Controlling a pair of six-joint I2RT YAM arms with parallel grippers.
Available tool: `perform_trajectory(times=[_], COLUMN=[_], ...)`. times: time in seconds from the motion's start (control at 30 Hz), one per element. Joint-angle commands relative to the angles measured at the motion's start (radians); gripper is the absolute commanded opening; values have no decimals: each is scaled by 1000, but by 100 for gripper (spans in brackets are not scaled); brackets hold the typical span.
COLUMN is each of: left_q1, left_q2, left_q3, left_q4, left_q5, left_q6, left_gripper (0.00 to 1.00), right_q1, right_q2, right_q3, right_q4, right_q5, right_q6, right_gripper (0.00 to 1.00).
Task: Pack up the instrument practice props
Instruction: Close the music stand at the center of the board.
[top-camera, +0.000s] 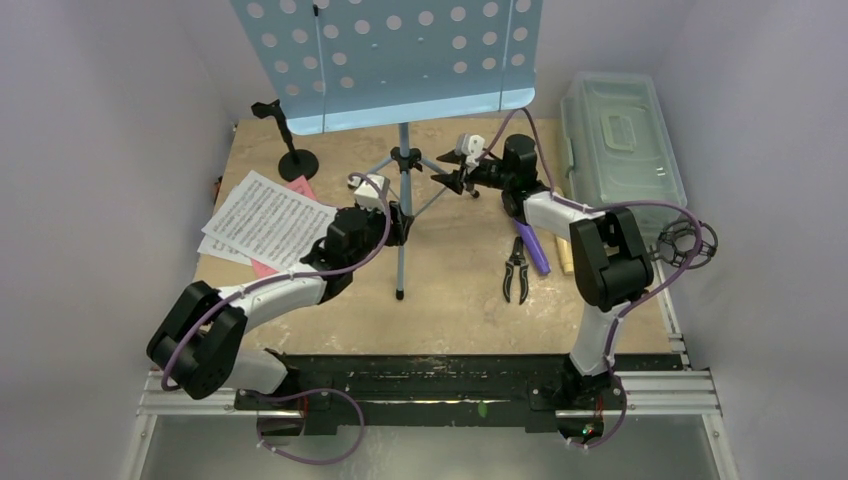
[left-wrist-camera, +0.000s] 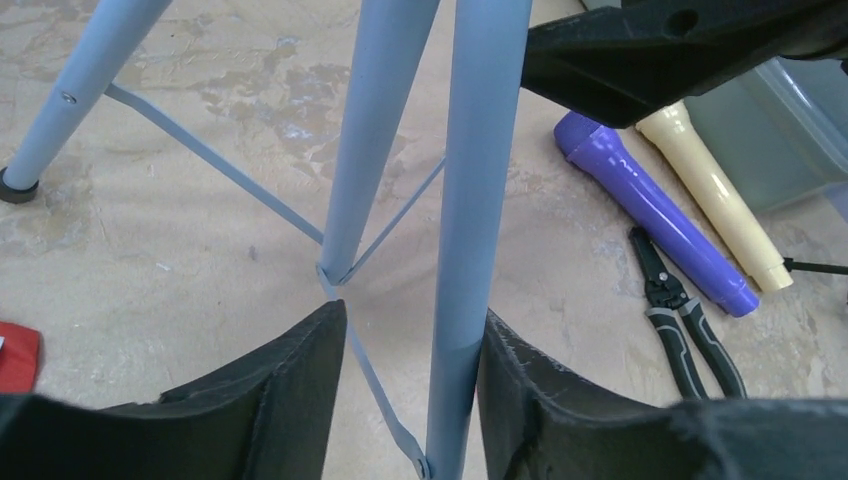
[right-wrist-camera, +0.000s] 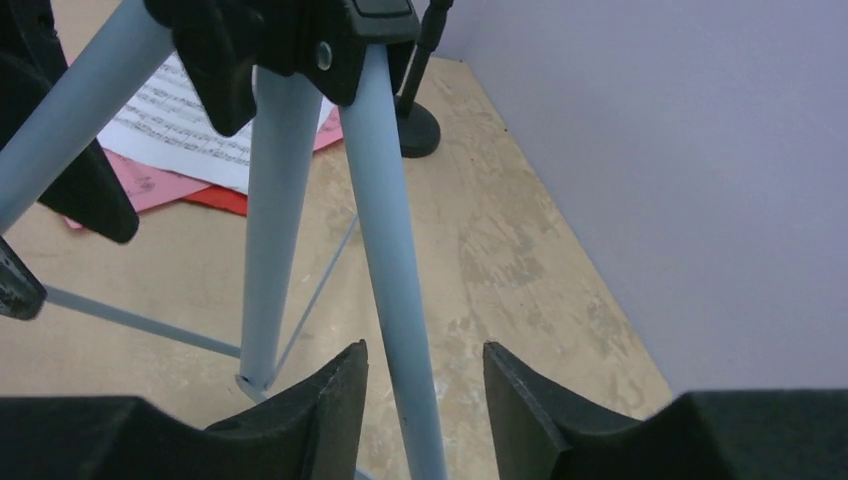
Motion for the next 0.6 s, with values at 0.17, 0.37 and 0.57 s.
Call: perform_trajectory(times=[0.17,0.37,0.57], left_q1=[-6,-6,-7], left_q2=[1,-23,-26], left_q3=[100,141,164], left_q4=[-8,-1,47], left_q5=[-6,-3,15], left_q6=[28,85,128], left_gripper=[2,0,0], right_q1=[31,31,31], right_q2=[-7,-79,-108], right_q3=[74,1,-100], right_q4=[-160,-3,383], right_q5=[-53,-145,-165], right_q6=[-108,88,450], right_gripper=[1,0,0])
